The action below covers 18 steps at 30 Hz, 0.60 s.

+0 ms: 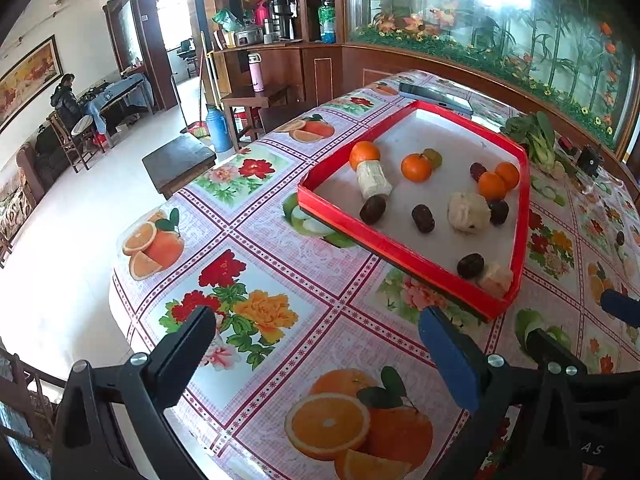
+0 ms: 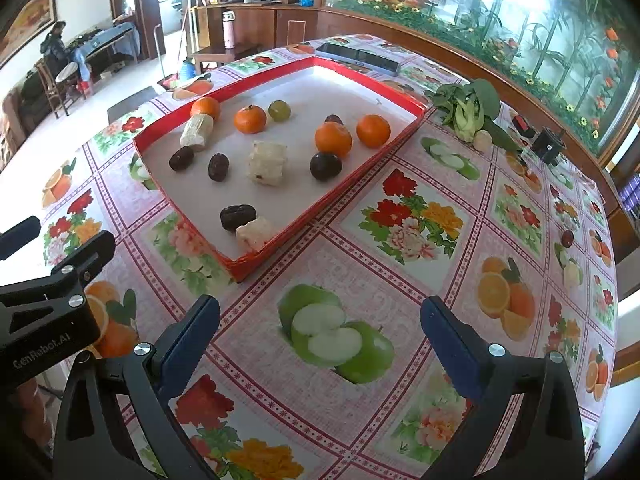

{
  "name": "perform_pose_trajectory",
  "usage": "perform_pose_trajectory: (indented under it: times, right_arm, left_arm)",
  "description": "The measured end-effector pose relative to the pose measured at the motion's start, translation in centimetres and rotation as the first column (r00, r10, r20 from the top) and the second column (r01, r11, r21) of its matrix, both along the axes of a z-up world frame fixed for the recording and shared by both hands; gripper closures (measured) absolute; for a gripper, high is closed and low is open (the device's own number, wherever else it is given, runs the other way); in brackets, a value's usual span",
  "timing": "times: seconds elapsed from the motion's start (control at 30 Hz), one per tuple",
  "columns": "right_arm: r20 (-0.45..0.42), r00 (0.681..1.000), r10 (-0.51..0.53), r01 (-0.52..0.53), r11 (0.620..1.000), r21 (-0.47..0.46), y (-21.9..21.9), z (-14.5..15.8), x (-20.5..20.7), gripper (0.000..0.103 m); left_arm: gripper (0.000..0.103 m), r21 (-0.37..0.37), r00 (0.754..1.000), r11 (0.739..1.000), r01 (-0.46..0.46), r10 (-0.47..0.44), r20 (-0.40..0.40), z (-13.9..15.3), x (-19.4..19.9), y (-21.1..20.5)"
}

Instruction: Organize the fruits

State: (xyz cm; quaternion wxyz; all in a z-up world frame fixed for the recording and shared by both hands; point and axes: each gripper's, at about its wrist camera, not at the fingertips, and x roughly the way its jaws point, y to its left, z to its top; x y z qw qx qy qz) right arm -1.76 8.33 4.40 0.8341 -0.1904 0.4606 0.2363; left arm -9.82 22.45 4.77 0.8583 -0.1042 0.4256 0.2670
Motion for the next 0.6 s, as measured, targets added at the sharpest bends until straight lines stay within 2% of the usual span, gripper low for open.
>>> perform_pose_trajectory:
  times: [0.6]
  right_arm:
    - [-0.007,1.000,-0.003,0.003,1.000,-0.012,-0.01,-0.45,0.32,0.002]
  left_arm:
    - [0.000,-0.045,0.999,0.999,0.014,-0.015,-0.032,-0.70,0.84,0.23]
